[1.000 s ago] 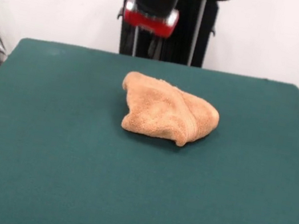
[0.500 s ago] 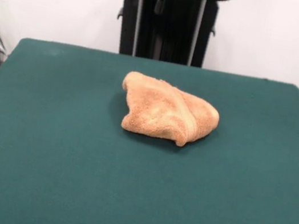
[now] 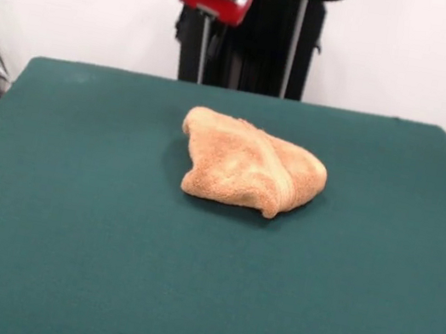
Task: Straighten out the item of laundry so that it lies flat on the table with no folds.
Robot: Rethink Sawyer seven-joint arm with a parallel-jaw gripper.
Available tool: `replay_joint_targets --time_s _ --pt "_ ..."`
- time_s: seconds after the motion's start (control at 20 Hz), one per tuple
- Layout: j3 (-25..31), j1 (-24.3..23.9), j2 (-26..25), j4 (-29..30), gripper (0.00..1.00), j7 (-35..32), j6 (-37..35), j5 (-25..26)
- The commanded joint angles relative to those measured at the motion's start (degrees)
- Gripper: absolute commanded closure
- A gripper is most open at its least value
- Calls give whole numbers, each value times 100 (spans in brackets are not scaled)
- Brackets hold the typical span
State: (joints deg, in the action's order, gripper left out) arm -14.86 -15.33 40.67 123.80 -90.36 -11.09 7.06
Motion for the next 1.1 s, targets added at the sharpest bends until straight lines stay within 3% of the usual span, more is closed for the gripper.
replay_joint_targets --time_s 0.05,0.4,0.8,1.1 --pt "532 164 -1746 -158 0 -1341 1360 -34" --pt "576 513 -1957 -557 0 -1393 1143 -650" --pt "500 809 -2565 -1007 0 -1492 1793 -1022" --pt "745 566 -2944 -1472 0 -1293 1691 -1110"
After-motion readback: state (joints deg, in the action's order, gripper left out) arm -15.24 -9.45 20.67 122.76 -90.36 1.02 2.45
